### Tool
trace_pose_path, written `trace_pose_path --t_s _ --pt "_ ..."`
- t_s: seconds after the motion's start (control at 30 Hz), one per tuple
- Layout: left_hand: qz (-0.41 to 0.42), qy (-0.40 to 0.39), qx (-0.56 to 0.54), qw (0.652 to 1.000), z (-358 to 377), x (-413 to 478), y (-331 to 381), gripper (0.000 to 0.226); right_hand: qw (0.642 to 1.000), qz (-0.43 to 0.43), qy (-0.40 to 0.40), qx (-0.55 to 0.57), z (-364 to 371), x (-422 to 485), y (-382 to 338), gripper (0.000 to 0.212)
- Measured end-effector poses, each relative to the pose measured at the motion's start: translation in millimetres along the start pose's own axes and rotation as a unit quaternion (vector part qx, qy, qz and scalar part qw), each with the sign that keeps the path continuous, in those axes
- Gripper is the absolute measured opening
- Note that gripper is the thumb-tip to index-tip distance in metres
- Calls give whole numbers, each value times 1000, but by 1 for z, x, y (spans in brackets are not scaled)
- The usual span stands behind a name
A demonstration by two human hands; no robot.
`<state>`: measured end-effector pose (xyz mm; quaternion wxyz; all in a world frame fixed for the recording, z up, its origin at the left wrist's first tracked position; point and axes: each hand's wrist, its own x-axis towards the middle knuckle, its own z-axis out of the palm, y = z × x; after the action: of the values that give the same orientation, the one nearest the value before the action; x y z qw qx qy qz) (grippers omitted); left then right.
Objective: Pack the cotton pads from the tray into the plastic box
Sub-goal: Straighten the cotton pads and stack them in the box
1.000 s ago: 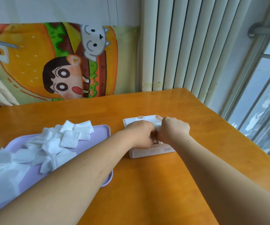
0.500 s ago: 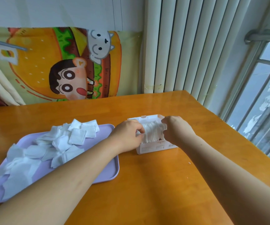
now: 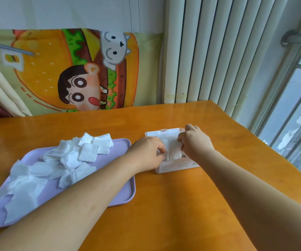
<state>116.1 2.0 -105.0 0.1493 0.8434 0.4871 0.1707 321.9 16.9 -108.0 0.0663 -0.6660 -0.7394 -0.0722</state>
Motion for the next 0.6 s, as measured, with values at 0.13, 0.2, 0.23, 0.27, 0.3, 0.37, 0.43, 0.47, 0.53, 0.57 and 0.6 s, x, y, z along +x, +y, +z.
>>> trace_pose_path --t_s 0.13,0.2,0.23,0.27,0.3,0.37,0.43,0.47,0.53,0.57,0.6 --pt "6 8 12 1000 2 -2 2 20 999 37 -38 -8 -10 -4 -12 31" --pt "17 19 19 999 4 -7 3 22 997 48 -61 10 -17 -8 -16 38" --pt "21 24 10 999 5 -11 3 24 996 54 -72 21 -21 -10 -17 42" --pt "21 32 -9 999 5 -17 3 25 995 59 -79 28 -24 -13 -18 45" --pt "19 43 -30 998 3 -24 2 26 994 65 -79 30 -28 -16 -20 48" --pt "12 73 -58 996 -2 -39 -2 25 995 74 -69 22 -35 -19 -27 52" --pt "7 86 -73 994 -5 -50 -5 22 996 76 -41 11 -46 -22 -34 54" --pt "3 89 -72 993 -9 -63 -9 21 997 65 -23 21 -51 -25 -47 53" --pt "0 88 -66 994 -13 -86 -17 19 996 31 8 86 -60 -33 -76 52" --pt "-9 85 -62 994 -14 -99 -24 18 990 9 18 137 -62 -37 -95 49" --pt "-23 88 -54 994 -16 -116 -32 17 981 -18 17 190 -61 -42 -118 43"
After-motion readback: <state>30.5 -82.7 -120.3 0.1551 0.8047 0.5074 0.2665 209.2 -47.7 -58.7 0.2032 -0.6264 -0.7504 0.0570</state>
